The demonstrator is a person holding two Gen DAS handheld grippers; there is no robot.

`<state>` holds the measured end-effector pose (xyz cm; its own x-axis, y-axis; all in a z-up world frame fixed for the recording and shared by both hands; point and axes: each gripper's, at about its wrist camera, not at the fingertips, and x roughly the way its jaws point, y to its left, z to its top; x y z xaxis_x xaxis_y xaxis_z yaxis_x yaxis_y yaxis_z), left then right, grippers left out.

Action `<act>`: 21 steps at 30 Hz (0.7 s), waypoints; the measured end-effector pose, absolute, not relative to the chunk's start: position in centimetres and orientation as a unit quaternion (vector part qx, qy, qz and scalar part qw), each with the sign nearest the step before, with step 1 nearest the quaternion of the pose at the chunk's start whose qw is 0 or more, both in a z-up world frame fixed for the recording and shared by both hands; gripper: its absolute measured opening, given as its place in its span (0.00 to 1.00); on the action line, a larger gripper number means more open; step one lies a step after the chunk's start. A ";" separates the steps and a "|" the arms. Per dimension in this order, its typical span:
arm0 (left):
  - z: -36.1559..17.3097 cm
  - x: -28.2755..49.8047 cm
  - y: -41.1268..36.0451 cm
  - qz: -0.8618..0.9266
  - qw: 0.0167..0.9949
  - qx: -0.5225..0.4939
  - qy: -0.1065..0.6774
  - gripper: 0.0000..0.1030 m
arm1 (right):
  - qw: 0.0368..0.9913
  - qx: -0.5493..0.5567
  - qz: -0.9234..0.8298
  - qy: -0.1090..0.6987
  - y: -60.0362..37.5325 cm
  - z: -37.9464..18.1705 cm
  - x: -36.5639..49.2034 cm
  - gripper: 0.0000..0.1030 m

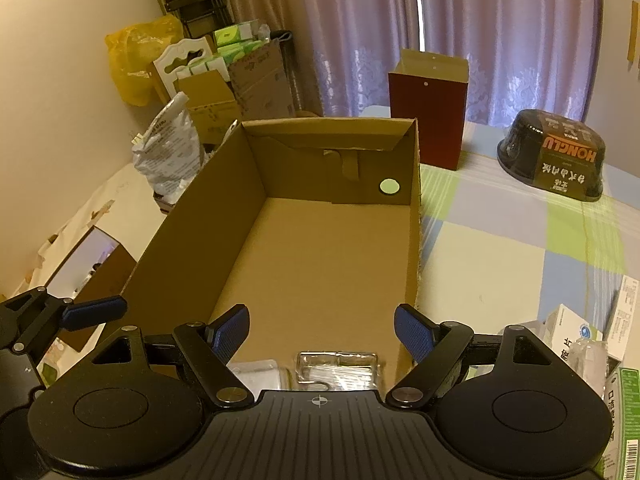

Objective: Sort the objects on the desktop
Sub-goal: 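Lower the clear wire tray into the cardboard box and open the right tool, then withdraw both tools from the cardboard box back over the table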

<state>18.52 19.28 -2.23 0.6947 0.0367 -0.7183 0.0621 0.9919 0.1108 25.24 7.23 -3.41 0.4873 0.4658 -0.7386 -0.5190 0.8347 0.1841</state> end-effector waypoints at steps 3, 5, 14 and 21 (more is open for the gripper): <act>-2.1 18.5 19.2 -0.006 0.919 0.063 0.389 0.84 | 0.863 -0.031 0.286 0.415 7.1 -3.1 25.1 0.80; -1.9 18.4 19.1 -0.006 0.920 0.063 0.388 0.84 | 0.865 -0.030 0.285 0.413 6.9 -2.8 25.1 0.80; -0.4 17.8 18.0 -0.003 0.924 0.065 0.376 0.87 | 0.875 -0.024 0.276 0.397 5.1 -0.9 24.0 0.80; 1.4 16.6 15.9 -0.011 0.930 0.063 0.362 0.91 | 0.885 -0.009 0.263 0.383 2.1 1.1 22.7 0.80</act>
